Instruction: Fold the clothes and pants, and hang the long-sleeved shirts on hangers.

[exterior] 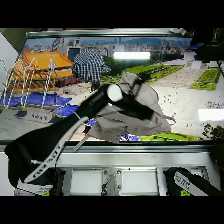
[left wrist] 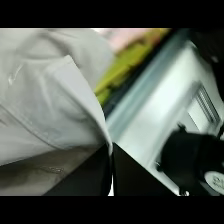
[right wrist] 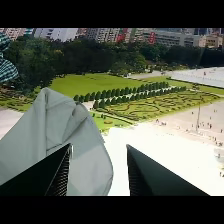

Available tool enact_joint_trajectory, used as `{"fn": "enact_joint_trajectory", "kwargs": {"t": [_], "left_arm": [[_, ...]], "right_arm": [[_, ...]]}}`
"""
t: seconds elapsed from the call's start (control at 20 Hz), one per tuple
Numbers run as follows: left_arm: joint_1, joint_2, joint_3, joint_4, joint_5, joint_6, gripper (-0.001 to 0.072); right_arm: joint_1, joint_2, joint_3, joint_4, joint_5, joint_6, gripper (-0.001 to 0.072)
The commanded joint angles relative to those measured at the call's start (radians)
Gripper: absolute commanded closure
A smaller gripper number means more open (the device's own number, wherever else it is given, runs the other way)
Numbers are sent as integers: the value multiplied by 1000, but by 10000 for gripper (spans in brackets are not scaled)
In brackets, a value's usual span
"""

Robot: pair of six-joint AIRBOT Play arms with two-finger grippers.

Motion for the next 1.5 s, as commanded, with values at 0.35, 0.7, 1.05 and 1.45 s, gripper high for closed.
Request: {"fn": "enact_joint_trajectory", "kwargs": {"t": [0.35, 0.7, 1.05, 1.45], "left_arm": [[-95, 44, 87, 687, -182, -370, 149], [297, -48, -90, 534, -132, -557, 149], [327, -130, -89, 407, -79, -558, 150], [325, -148, -89, 398, -71, -534, 692]], "right_arm": [[0, 16, -6, -18, 53, 2, 340], [2, 16, -140, -33, 66, 46, 340], [2, 19, -232, -33, 71, 46, 341], [3, 72, -384, -34, 127, 45, 342]]}}
